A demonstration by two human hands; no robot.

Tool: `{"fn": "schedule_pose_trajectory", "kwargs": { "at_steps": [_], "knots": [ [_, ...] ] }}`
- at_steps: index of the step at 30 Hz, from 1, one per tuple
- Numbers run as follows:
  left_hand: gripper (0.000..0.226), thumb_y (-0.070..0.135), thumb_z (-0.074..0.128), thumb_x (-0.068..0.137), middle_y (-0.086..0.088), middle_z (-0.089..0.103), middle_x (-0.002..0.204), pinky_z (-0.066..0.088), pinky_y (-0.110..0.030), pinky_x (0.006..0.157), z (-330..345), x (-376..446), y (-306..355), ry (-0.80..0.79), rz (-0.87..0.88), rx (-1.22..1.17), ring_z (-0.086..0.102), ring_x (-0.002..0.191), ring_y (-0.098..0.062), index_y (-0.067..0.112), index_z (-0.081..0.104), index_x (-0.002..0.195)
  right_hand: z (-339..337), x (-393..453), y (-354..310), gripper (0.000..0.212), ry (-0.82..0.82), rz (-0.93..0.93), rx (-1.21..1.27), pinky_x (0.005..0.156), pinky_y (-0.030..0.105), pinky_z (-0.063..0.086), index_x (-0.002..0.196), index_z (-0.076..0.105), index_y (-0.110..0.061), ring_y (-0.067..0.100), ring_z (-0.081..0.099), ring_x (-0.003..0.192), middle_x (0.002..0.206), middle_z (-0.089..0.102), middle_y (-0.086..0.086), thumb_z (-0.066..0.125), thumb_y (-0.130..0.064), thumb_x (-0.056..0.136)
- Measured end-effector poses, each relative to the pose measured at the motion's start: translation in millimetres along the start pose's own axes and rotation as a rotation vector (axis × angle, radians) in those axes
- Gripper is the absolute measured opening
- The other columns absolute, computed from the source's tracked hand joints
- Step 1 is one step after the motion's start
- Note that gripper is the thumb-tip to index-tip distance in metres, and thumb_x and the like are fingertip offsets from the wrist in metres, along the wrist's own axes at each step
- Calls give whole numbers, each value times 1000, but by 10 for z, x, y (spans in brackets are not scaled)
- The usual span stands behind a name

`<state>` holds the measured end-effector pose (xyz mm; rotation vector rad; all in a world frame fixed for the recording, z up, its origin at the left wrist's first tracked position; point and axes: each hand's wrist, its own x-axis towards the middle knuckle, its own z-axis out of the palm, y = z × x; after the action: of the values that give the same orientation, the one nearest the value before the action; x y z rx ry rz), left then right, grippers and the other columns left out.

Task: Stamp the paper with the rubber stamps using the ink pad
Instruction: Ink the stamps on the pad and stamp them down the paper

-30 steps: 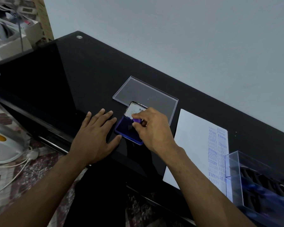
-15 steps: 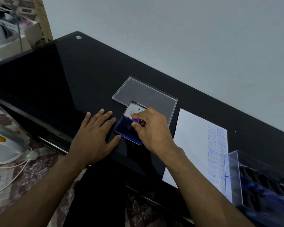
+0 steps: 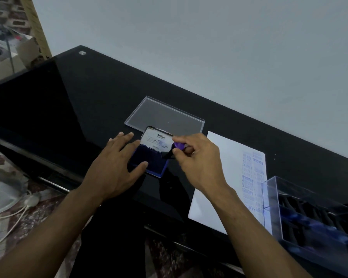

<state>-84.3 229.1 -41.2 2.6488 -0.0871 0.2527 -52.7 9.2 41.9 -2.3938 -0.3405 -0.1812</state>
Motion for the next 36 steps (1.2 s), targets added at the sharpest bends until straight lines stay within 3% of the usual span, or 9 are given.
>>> {"fn": "schedule_pose_trajectory", "kwargs": {
  "at_steps": [4,6,8,14,22,27,36],
  "knots": [
    [71,61,50,91,1,29,163,18,-42,125,36,107,357,-12,41,-30,13,154,-16,21,44,150,-242,-109,210,29,54,38,35,81,19,55,112,73,-28,6,63,81,103,63,-9,75,-18,85],
    [70,61,50,91,5,28,162,25,-42,123,73,149,556,-29,55,-72,16,152,-16,23,43,149,-359,-162,340,29,89,74,68,79,31,59,111,74,-29,7,65,78,101,64,-9,75,-18,85],
    [69,60,53,91,7,29,160,33,-41,119,125,195,743,-33,76,-113,21,150,-15,25,44,149,-472,-207,470,29,122,121,88,77,35,59,112,73,-28,8,66,76,102,65,-9,74,-17,85],
    [70,56,56,93,6,23,165,25,-40,122,377,379,1208,-99,159,-128,8,154,-11,26,37,154,-857,-316,834,28,220,200,96,77,36,59,109,74,-26,10,68,75,102,65,-9,75,-14,84],
    [67,58,50,95,3,30,163,26,-43,122,667,625,1735,-123,251,-135,17,153,-18,24,41,151,-1301,-288,1219,28,344,241,107,77,36,59,106,75,-26,11,70,73,104,64,-9,77,-11,82],
    [69,62,45,94,7,27,164,30,-46,120,832,831,2000,-168,243,-145,18,153,-17,28,38,153,-1436,-162,1402,30,372,260,88,80,36,60,113,73,-24,13,70,81,105,67,-4,77,-15,84],
    [67,62,42,97,4,26,165,9,-42,124,1142,1306,2167,-218,279,-66,14,155,-19,27,37,154,-1459,173,1717,31,354,249,-46,88,30,57,117,72,-20,10,66,90,110,65,-4,75,-18,86]
  ]
}}
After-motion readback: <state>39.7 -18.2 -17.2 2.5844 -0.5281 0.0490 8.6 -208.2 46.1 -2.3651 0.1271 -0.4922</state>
